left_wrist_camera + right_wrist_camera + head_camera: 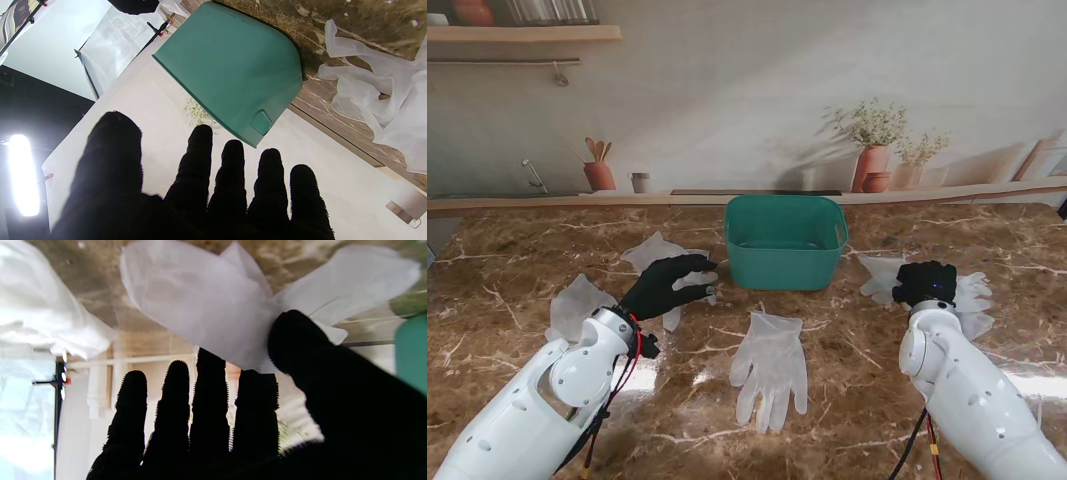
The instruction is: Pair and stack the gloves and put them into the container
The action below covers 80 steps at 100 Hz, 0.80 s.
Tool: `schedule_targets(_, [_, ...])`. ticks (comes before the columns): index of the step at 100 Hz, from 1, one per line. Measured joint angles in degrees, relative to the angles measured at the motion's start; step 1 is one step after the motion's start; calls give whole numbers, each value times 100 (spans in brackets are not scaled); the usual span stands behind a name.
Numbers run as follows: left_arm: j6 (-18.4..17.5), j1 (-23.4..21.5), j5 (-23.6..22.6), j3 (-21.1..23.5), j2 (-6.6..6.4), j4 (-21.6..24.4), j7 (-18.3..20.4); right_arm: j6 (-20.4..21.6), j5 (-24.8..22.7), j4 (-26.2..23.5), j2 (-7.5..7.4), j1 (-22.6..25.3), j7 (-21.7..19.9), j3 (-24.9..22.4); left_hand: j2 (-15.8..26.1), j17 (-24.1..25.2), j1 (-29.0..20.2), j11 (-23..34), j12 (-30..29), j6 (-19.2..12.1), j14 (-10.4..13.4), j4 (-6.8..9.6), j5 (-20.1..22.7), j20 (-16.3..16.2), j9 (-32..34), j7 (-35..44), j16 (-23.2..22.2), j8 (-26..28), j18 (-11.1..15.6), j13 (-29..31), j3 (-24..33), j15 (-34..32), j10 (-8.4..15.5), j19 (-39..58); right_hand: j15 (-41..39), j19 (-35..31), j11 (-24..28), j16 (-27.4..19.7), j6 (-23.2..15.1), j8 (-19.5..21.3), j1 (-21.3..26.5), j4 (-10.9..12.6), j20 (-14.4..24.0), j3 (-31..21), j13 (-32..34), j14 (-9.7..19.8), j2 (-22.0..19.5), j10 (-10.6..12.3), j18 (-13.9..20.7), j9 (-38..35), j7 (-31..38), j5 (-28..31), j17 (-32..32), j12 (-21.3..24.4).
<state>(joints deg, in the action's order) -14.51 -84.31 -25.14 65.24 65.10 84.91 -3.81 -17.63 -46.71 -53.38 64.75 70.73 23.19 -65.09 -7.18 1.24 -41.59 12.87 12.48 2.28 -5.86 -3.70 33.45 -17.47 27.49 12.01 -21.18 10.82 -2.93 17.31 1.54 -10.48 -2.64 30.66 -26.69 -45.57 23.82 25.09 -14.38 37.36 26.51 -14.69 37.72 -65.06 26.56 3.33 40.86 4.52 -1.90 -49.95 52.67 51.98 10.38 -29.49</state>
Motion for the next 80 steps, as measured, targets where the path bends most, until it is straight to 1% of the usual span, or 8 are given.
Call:
schedule_targets(9, [57,-7,29,11,-6,43,38,2,-380,-431,-12,326,91,-163,0,5,0,-1,0,1,0,0,0,-136,84,3,0,1,-69,31,0,0,-21,100,1,-12,19,0,-22,64,0,0,10,2,61,6,0,15,15,-67,-54,0,14,-6])
schedule_targets(22, [163,-45,19,20,-11,136,25,206,-484,-1389,-5,972,98,-784,-1,38,0,5,0,2,0,0,209,-442,269,121,-9,50,-145,63,0,0,-61,435,-81,-81,17,5,-27,121,-1,0,15,3,128,6,0,15,-15,-127,-59,0,24,-62])
schedule_targets(29, [271,-65,17,11,-11,192,20,283,-562,-1766,-24,1228,161,-927,-3,65,-1,12,0,3,-4,0,353,-644,390,222,-83,111,-241,135,0,0,-67,710,-81,-86,17,5,-29,126,-1,0,68,5,128,6,0,16,-17,-150,-60,0,51,-64])
schedule_targets(34, [407,-74,41,0,-11,233,24,326,-687,-2022,-21,1418,242,-1056,-4,65,-4,92,18,5,-155,0,368,-787,518,295,-151,149,-321,225,0,-10,-129,875,-83,-96,23,5,-34,131,-1,0,78,7,128,6,0,16,-17,-168,-61,0,64,-65])
schedule_targets(49, [622,-77,240,-28,-8,324,109,620,-852,-2845,6,2035,584,-1498,-4,65,-5,140,231,7,-235,0,824,-1009,806,651,-360,395,-412,462,0,-142,-195,1085,-60,-96,30,62,-37,135,-1,-1,80,9,228,6,-1,16,-21,-211,-63,0,78,-65])
schedule_targets(61, [763,-71,426,-54,-8,406,246,818,-941,-3297,18,2373,856,-1661,-7,64,-200,204,389,13,-375,10,1141,-1206,1102,987,-542,542,-526,516,-55,-333,-212,1232,-112,-97,30,112,-41,198,-1,-1,82,9,272,5,-2,16,-25,-216,-115,0,104,-66])
schedule_targets(67, [871,-72,459,-64,-8,473,298,941,-994,-3525,33,2537,949,-1769,-7,0,-203,272,487,13,-438,10,1292,-1369,1319,1151,-667,664,-573,764,-55,-426,-252,1386,-112,-108,30,127,-48,200,-1,-1,83,10,301,1,-3,16,-32,-217,-119,0,140,-67])
schedule_targets(80, [1189,-200,530,-14,-35,860,584,1400,-998,-3954,55,2845,1128,-1919,-7,-22,-246,477,683,14,-570,10,1796,-1591,1856,1476,-853,823,-678,966,-55,-622,-336,1525,-110,-152,42,140,-53,200,-1,-1,85,11,358,-1,-3,16,-90,-276,-121,0,143,-69])
